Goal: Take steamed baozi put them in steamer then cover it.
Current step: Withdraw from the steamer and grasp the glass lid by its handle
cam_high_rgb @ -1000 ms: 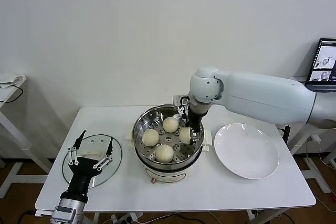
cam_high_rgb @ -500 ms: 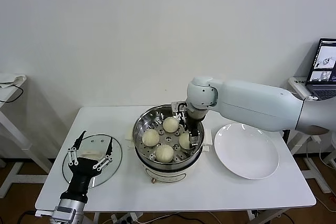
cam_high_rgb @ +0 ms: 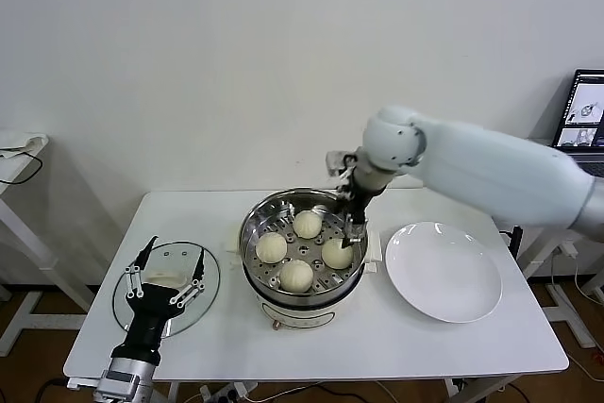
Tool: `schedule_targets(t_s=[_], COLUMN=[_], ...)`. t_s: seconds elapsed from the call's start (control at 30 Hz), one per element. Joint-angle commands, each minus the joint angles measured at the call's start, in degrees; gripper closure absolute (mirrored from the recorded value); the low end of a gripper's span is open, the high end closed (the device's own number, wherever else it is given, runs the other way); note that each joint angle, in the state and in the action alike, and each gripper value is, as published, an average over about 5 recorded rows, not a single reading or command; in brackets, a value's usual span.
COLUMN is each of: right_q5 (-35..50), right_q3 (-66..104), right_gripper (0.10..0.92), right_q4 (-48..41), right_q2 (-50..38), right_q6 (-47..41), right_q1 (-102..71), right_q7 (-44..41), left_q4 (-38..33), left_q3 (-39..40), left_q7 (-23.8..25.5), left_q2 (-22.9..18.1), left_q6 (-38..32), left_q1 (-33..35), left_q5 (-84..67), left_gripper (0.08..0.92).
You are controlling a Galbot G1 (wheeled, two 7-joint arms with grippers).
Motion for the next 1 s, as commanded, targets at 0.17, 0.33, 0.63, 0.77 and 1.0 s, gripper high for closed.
schedule_targets(t_s=[0.17, 0.33, 0.63, 0.77, 1.0], right_q5=[9.9, 18.7, 23.7, 21.5, 13.7], right_q3=[34.2, 53.2, 84.3, 94.9, 99.3], right_gripper=[0.203, 0.203, 0.203, 0.203, 0.203], right_q4=[4.6, 9.4, 17.1, 20.6, 25.7], right_q2=[-19.4, -25.1, -20.2, -12.1, 2.6], right_q6=[10.7, 19.7, 31.9, 33.7, 41.1], right_q1=[-20.2, -41.9, -77.4, -89.0, -101.5], right_q7=[13.9, 31.5, 55.8, 59.8, 65.3], left_q4=[2.2, 3.6, 6.8, 7.0, 7.5], left_q3=[-0.5, -0.5, -0.6, -0.4, -0.3], left_q7=[1.2, 2.0, 1.1, 0.9, 0.8], left_q2=[0.0, 0.0, -0.4, -0.4, -0.5], left_q6=[1.4, 1.1, -1.5, -1.8, -2.3], left_q1=[-1.6, -2.7, -4.4, -4.5, -4.6], left_q5=[-1.3, -1.3, -2.0, -2.2, -2.0], left_gripper=[0.177, 0.177, 0.177, 0.177, 0.177])
